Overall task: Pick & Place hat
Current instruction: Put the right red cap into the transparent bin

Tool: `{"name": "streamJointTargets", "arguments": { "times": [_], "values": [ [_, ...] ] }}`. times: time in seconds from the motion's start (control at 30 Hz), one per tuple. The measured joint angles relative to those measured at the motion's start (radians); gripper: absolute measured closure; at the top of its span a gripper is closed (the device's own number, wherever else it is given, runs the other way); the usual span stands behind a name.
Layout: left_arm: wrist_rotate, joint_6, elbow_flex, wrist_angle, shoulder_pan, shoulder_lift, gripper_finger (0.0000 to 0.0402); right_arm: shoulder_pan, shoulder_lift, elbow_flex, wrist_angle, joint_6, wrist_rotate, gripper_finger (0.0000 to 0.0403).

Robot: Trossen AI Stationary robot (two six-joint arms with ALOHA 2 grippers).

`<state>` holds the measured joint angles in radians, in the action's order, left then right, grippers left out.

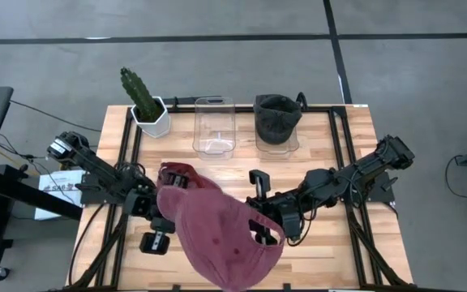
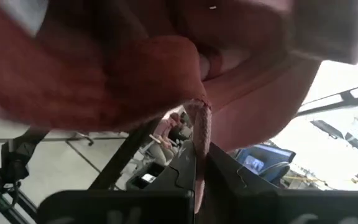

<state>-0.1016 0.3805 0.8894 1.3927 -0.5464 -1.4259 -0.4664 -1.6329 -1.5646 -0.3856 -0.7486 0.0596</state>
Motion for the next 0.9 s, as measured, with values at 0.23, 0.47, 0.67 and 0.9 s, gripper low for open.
{"name": "streamJointTargets", "arguments": {
  "times": [0.23,0.47,0.67,0.9],
  "values": [
    [0.007,-0.077,0.0,-0.241,0.048,0.075,0.0313,-0.029,0.0,-0.057,0.119,0.0,0.099,0.04],
    [0.005,-0.134,-0.001,-0.562,0.1,0.227,0.0288,-0.057,0.03,-0.155,0.385,0.102,0.219,0.04],
    [0.011,-0.135,-0.001,-0.804,0.129,0.355,0.0288,-0.051,0.11,-0.211,0.637,0.35,0.209,0.04],
    [-0.014,-0.165,-0.002,-0.918,0.178,0.363,0.0288,-0.008,0.158,-0.212,0.948,0.415,-0.013,0.0401]
  ]
}}
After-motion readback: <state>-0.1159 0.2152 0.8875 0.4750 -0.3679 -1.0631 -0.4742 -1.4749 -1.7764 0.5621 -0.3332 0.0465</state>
